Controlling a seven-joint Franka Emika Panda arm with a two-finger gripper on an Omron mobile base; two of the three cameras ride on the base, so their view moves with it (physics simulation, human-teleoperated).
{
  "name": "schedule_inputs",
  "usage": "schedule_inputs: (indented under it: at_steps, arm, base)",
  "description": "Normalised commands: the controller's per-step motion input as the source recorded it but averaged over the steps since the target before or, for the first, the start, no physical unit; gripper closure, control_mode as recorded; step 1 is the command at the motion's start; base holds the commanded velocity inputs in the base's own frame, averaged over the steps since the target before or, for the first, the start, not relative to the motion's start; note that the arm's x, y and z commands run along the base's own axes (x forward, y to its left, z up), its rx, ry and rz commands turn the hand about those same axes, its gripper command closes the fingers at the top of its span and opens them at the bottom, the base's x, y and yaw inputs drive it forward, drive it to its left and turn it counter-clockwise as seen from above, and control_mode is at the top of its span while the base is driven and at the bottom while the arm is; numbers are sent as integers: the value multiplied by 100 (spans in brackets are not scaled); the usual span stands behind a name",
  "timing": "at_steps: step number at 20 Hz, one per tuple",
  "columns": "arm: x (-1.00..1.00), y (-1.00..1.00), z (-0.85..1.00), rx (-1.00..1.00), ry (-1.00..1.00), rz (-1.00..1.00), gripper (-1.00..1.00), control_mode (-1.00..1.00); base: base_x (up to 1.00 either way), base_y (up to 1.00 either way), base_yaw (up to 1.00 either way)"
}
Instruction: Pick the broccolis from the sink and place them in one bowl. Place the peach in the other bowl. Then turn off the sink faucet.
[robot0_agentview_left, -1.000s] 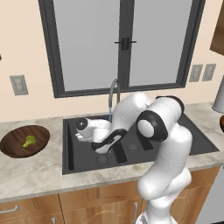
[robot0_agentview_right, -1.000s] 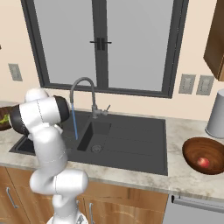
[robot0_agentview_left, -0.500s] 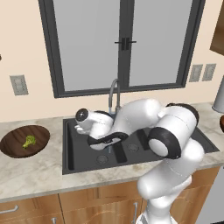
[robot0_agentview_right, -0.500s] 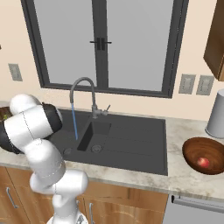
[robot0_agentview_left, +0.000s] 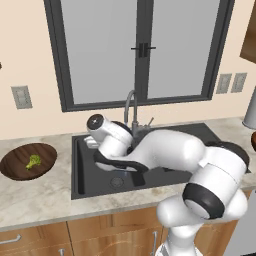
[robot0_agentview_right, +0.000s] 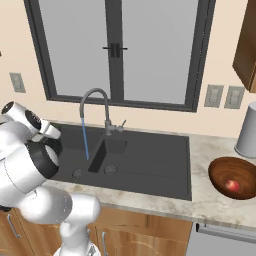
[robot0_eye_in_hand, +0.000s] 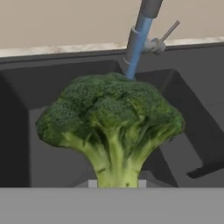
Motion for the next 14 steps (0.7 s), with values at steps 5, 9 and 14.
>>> schedule_inputs:
  at_steps: [5,9,14]
  arm:
    - [-51,15,42,0,5,15,100,-100]
    - [-28,32,42,5,15,22,100,-100]
    - [-16,25,46,5,19,29,100,-100]
  base:
    - [0,0,0]
    - [0,0,0]
    - [0,0,0]
